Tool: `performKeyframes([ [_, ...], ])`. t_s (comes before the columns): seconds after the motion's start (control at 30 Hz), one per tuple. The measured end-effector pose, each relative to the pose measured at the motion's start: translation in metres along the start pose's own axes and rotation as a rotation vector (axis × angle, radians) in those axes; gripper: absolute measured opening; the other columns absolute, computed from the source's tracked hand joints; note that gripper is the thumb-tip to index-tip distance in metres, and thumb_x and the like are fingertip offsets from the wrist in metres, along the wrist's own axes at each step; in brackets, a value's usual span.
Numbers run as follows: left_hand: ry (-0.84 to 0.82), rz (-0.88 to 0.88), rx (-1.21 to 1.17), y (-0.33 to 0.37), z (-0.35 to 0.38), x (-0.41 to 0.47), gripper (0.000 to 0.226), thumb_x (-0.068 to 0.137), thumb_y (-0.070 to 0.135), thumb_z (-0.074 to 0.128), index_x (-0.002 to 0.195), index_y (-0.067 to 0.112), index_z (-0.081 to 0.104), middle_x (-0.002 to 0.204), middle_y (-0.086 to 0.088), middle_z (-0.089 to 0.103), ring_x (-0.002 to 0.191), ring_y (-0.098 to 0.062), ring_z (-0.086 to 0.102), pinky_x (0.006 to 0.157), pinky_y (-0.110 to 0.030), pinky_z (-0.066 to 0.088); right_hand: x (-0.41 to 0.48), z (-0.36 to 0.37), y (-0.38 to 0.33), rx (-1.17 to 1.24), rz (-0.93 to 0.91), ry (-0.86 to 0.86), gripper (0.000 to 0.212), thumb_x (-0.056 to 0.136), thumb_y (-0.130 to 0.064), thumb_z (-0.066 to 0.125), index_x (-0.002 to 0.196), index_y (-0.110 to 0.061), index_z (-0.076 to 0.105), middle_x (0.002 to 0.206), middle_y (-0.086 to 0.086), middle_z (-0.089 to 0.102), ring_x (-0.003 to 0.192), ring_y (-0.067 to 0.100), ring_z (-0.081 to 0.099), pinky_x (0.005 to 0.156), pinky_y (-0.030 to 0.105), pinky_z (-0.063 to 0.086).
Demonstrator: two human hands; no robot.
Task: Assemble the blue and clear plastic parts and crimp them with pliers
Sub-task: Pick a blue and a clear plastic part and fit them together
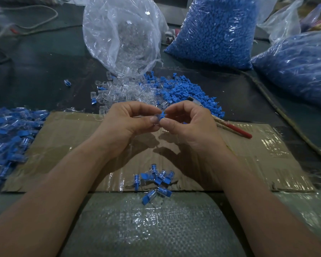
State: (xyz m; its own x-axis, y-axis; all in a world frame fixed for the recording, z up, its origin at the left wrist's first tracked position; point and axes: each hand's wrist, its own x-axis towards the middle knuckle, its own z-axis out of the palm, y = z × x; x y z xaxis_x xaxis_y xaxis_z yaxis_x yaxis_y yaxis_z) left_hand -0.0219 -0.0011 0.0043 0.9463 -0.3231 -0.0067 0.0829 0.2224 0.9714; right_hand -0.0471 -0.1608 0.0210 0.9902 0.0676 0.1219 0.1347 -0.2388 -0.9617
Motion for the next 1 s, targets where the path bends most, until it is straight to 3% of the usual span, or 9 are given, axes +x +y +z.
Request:
performKeyframes([
  [0.13, -0.011, 0.017, -0.027, 0.0011, 0.0014, -0.0001, 0.013, 0.058, 0.006, 0.067, 0.064, 0.016, 0.072, 0.067, -0.003, 0.069, 0.061, -0.012, 0.067, 0.058, -0.018, 0.054, -0.0007, 0.0004, -0.001, 0.121, 0.066, -0.112, 0.03, 0.075, -0.003, 0.069, 0.101, -0.017, 0.063, 0.102, 0.006, 0.067, 0.088, 0.016, 0.067, 0.076, 0.029, 0.056],
  [0.2, 0.001, 0.02, -0.029, 0.0014, 0.0017, -0.0008, 0.012, 0.058, 0.005, 0.067, 0.061, 0.016, 0.07, 0.065, -0.003, 0.068, 0.059, -0.013, 0.066, 0.057, -0.018, 0.054, -0.0012, 0.001, -0.0026, 0.169, 0.061, -0.142, 0.028, 0.077, 0.002, 0.066, 0.101, -0.012, 0.065, 0.097, 0.008, 0.069, 0.086, 0.017, 0.067, 0.078, 0.028, 0.056],
  [0.33, 0.018, 0.03, 0.048, 0.0027, 0.0017, -0.0018, 0.009, 0.061, 0.004, 0.066, 0.066, 0.011, 0.065, 0.063, -0.003, 0.065, 0.057, -0.014, 0.064, 0.054, -0.019, 0.053, -0.0011, -0.0008, -0.0035, 0.176, 0.034, -0.157, 0.022, 0.073, 0.002, 0.067, 0.089, -0.013, 0.067, 0.073, -0.006, 0.07, 0.07, 0.004, 0.066, 0.064, 0.012, 0.049],
  [0.5, -0.01, 0.019, 0.036, 0.0078, 0.0014, -0.0015, 0.021, 0.076, -0.013, 0.055, 0.077, 0.006, 0.063, 0.065, -0.006, 0.067, 0.056, -0.016, 0.065, 0.051, -0.022, 0.053, 0.0011, -0.0003, -0.001, 0.149, 0.038, -0.122, 0.018, 0.071, -0.005, 0.069, 0.084, -0.016, 0.065, 0.066, -0.006, 0.069, 0.064, 0.004, 0.065, 0.061, 0.013, 0.05],
  [0.63, -0.021, 0.04, 0.189, 0.0066, 0.0045, -0.0046, 0.016, 0.066, 0.006, 0.068, 0.081, 0.007, 0.066, 0.067, -0.008, 0.069, 0.059, -0.017, 0.067, 0.053, -0.022, 0.054, 0.0015, -0.0008, 0.0014, 0.152, 0.063, -0.092, 0.022, 0.061, -0.015, 0.073, 0.079, -0.014, 0.061, 0.066, -0.003, 0.068, 0.063, 0.007, 0.065, 0.059, 0.015, 0.051],
  [0.8, 0.022, 0.009, 0.215, 0.0067, 0.0085, -0.0054, 0.008, 0.072, -0.002, 0.067, 0.073, 0.005, 0.063, 0.058, -0.008, 0.066, 0.051, -0.016, 0.065, 0.047, -0.021, 0.052, 0.0012, -0.0009, 0.0027, 0.096, 0.044, -0.114, 0.02, 0.068, -0.003, 0.073, 0.079, -0.013, 0.059, 0.07, -0.001, 0.067, 0.065, 0.009, 0.065, 0.063, 0.02, 0.055],
  [1.0, 0.025, -0.059, 0.136, 0.0081, 0.0055, -0.0041, 0.008, 0.071, -0.005, 0.062, 0.073, 0.003, 0.06, 0.056, -0.008, 0.064, 0.045, -0.013, 0.06, 0.042, -0.017, 0.048, -0.003, 0.0039, 0.0019, -0.021, -0.147, -0.14, 0.034, 0.071, 0.007, 0.068, 0.099, -0.012, 0.066, 0.082, -0.003, 0.068, 0.076, 0.007, 0.067, 0.074, 0.017, 0.052],
])
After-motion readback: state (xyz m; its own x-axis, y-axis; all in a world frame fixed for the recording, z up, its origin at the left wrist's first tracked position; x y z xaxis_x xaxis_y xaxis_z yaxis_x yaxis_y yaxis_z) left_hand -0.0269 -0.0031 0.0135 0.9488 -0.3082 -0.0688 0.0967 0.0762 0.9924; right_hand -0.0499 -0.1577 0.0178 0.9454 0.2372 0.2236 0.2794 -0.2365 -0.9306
